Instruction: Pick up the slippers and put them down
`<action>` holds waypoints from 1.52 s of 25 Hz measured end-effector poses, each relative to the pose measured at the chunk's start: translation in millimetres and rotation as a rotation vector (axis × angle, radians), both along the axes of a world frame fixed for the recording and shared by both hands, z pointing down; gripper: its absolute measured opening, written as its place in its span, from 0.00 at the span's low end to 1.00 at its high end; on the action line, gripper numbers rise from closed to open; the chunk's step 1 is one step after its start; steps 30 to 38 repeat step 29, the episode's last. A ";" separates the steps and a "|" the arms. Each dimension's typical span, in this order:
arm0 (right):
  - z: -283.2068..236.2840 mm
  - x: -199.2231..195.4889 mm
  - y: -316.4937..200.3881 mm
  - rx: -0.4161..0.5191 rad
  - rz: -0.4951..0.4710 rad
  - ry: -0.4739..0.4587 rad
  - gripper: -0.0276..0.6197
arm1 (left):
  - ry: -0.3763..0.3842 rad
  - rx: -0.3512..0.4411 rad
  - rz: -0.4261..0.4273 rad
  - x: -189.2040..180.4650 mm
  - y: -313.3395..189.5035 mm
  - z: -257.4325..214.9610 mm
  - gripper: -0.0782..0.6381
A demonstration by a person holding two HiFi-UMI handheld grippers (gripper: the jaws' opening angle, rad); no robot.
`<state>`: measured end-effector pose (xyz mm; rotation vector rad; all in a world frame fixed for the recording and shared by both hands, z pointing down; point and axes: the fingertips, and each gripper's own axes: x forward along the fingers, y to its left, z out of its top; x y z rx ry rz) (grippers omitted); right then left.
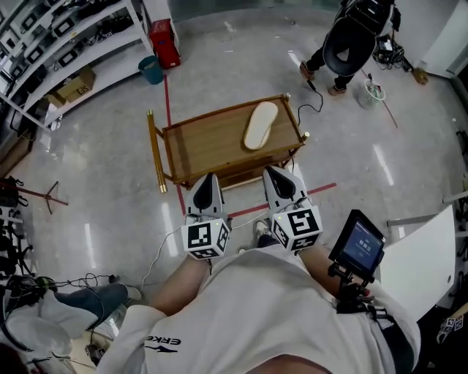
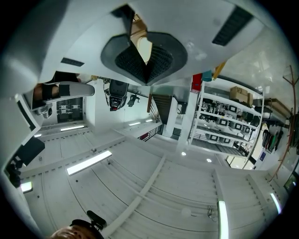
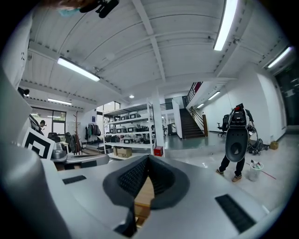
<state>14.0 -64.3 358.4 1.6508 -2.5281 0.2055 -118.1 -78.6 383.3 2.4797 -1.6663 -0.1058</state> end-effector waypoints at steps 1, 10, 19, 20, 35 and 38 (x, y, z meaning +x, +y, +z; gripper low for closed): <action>-0.3 3.4 1.0 -0.003 0.003 -0.004 0.05 | 0.002 0.001 -0.002 2.1 0.1 -1.3 0.11; 3.0 18.5 12.2 -0.010 0.014 -0.025 0.05 | -0.009 0.003 0.008 16.2 9.8 -1.7 0.11; 1.1 33.9 24.7 -0.011 0.039 -0.022 0.05 | -0.015 -0.002 0.040 32.8 17.9 -2.8 0.11; 0.5 36.0 25.7 -0.013 0.043 -0.022 0.05 | -0.015 -0.003 0.045 34.9 18.5 -3.4 0.11; 1.4 29.0 33.1 -0.022 0.066 -0.019 0.05 | -0.016 -0.013 0.080 31.9 24.2 -1.7 0.11; 1.4 29.0 33.1 -0.022 0.066 -0.019 0.05 | -0.016 -0.013 0.080 31.9 24.2 -1.7 0.11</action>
